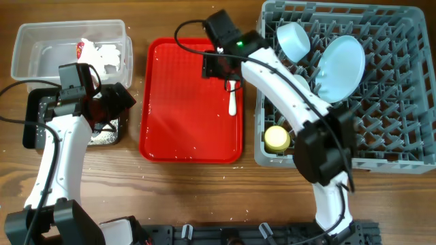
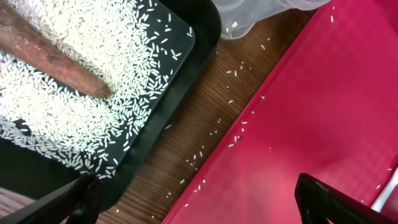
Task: Sort waste into correct bins and load items into the dishwasher rack
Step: 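Reach the right gripper to the white spoon and grasp it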
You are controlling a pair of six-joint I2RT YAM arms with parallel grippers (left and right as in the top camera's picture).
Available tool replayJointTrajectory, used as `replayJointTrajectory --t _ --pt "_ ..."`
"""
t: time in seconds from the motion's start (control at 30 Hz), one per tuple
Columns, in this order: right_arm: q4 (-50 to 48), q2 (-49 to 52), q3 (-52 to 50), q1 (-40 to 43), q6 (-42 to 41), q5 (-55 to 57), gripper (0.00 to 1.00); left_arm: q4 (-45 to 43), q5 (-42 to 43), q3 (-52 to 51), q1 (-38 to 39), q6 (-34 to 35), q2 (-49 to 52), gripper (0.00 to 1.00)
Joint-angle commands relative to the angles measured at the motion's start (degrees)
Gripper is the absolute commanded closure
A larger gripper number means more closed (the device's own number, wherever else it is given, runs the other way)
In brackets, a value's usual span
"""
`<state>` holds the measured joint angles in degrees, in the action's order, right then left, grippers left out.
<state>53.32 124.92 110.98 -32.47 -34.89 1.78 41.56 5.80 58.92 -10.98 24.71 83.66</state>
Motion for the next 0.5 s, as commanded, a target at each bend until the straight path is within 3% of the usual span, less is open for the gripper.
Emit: replayJointTrajectory --t 0.0,0.1,0.47 --pt "-1.8 3.1 0.0 0.5 -2.8 3.9 0.36 -0.1 -0.5 1.0 0.3 -0.5 -0.4 0.0" --pt "-1.9 5.4 0.0 0.2 -3.0 8.2 0.4 -0.1 -0.5 1.0 0.3 -0.5 -0.4 0.0" --pt "0.0 10.6 -0.1 0.2 -5.8 11.6 0.4 -0.1 -0.5 1.0 0.3 -0.5 -0.4 0.0"
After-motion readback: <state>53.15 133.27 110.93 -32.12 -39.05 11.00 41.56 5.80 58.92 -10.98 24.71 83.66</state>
